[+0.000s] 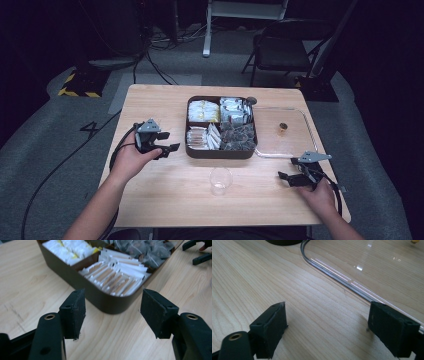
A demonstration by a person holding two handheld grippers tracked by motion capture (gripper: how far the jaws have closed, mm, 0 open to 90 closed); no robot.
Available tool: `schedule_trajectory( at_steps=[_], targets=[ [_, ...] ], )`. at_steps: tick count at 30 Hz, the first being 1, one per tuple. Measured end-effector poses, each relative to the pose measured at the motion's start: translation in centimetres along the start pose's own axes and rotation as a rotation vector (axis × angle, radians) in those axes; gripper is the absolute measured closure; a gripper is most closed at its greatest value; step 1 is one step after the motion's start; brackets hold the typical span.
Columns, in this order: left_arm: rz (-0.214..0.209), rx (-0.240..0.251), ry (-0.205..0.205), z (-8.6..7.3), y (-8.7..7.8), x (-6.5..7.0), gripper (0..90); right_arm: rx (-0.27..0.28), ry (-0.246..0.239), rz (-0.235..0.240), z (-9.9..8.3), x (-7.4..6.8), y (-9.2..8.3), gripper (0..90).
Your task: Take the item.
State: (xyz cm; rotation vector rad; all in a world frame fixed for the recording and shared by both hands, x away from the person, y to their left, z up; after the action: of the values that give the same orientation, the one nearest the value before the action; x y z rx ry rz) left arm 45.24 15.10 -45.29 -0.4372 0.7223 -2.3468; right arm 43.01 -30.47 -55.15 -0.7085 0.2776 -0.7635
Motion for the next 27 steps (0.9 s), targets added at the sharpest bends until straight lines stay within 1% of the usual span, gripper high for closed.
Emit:
schedule_trajectory(
  at_steps=[4,6,7,8,9,12,13,14,15,17,19,22,23,27],
  targets=[
    [-0.008,-0.009,0.018,1.8,1.0,-0.2,38.0,0.0,0.0,0.0,0.0,0.0,0.0,15.5],
    [-0.005,-0.001,0.026,2.7,1.5,-0.4,38.1,0.0,0.0,0.0,0.0,0.0,0.0,15.5],
    [-0.012,-0.004,0.022,3.1,1.7,-0.4,38.1,0.0,0.0,0.0,0.0,0.0,0.0,15.5],
    [-0.017,-0.004,0.032,3.8,2.2,-0.4,38.3,0.0,0.0,0.0,0.0,0.0,0.0,15.5],
    [-0.017,-0.004,0.032,3.8,2.2,-0.4,38.2,0.0,0.0,0.0,0.0,0.0,0.0,15.5],
    [-0.021,0.006,0.026,5.1,3.3,-0.5,38.2,0.0,0.0,0.0,0.0,0.0,0.0,15.5],
    [-0.022,0.004,0.031,5.4,3.5,-0.6,38.2,0.0,0.0,0.0,0.0,0.0,0.0,15.5],
    [-0.023,0.006,0.022,5.7,3.8,-0.6,38.4,0.0,0.0,0.0,0.0,0.0,0.0,15.5],
    [-0.026,0.01,0.022,6.1,4.1,-0.7,38.4,0.0,0.0,0.0,0.0,0.0,0.0,15.5],
    [-0.028,0.018,0.021,6.8,4.9,-0.8,38.7,0.0,0.0,0.0,0.0,0.0,0.0,15.5],
    [-0.028,0.013,0.021,7.5,5.9,-0.8,38.8,0.0,0.0,0.0,0.0,0.0,0.0,15.5],
    [-0.025,0.009,0.039,8.3,7.2,-0.8,38.8,0.0,0.0,0.0,0.0,0.0,0.0,15.5],
    [-0.026,0.009,0.039,8.5,7.6,-0.8,38.9,0.0,0.0,0.0,0.0,0.0,0.0,15.5],
    [-0.026,0.009,0.024,9.5,9.2,-1.0,39.4,0.0,0.0,0.0,0.0,0.0,0.0,15.5]
  ],
)
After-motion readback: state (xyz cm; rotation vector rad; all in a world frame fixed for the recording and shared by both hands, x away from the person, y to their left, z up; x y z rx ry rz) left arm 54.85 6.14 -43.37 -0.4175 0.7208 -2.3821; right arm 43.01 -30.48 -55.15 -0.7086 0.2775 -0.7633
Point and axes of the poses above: each handheld gripper's, and its own axes: y roughly forward along the jaws, z roughly out of its top, x roughly to its right, the point moved 7 cm from there along y, roughly forward along the jaws, and after that the axes turned 1 degree about -y, right-handed, at the moved point
